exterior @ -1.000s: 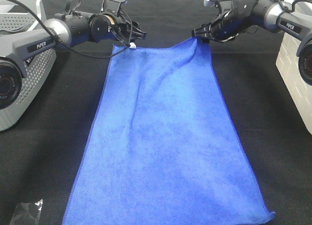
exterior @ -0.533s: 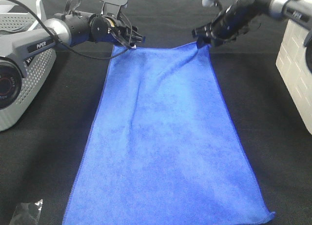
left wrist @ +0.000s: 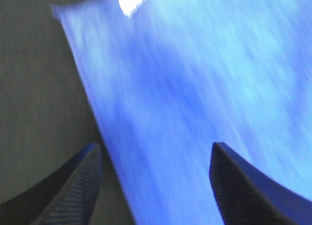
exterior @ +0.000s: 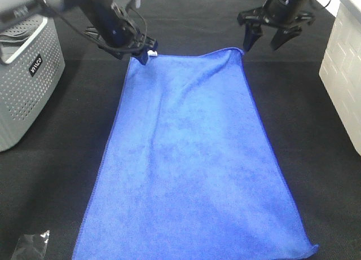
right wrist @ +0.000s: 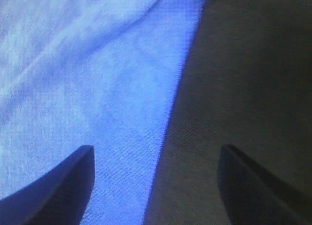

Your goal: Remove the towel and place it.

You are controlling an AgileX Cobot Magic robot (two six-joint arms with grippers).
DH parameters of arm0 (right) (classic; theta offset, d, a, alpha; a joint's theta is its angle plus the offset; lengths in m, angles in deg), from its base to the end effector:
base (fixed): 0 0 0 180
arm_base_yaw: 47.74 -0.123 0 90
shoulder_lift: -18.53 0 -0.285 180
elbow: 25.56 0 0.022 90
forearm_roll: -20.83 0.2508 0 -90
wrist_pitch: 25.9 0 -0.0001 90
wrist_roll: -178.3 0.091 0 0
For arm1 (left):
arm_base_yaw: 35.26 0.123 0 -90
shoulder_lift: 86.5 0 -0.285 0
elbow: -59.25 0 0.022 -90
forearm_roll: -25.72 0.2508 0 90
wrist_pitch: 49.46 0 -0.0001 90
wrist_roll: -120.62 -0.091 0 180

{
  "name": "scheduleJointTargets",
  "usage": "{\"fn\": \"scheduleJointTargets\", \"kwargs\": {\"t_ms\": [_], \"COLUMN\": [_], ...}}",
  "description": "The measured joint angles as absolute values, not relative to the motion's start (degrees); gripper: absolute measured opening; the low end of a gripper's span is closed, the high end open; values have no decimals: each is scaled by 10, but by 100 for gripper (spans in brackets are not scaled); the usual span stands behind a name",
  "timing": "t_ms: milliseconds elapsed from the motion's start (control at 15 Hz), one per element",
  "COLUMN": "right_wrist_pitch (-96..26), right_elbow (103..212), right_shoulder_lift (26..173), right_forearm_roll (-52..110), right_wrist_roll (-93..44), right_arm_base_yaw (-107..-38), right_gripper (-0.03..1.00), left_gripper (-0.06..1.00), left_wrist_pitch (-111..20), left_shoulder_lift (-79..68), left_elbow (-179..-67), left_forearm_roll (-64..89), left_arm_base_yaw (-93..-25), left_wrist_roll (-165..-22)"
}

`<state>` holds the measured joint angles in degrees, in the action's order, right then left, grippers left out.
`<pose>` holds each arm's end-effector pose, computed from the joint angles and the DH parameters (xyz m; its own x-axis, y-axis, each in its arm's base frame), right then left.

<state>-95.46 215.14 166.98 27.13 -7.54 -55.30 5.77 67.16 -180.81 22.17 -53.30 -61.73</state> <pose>0.5218 0.0787 0.2205 -0.9012 -0.1832 -0.3928 -0.2279 0.9712 0.0700 0.5254 -0.1760 0.1779 -0.8112 0.2701 -0.5186 0.3389 0.9399 -0.0406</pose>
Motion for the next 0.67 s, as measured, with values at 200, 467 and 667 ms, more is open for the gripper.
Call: {"fn": "scheduleJointTargets", "kwargs": {"t_ms": [200,467,667], "right_wrist_pitch": [-955,-955,-955], "right_elbow": [2151,2076,1947], "right_shoulder_lift": [1637,1548,1443], "right_forearm_roll": [261,279,268], "right_wrist_roll": [-48,-34,-17], "right_arm_base_yaw": [-553,-553,-553], "right_gripper": [68,68,68], "left_gripper": [61,61,61], "left_wrist_pitch": [150,197,200], "left_shoulder_lift": [617,542,511], "left_elbow": [-1808,-1809,-1809], "left_forearm_roll": [215,252,273], "left_arm_base_yaw": [-533,-529,-477], "left_wrist_roll": [-610,-610,-591]}}
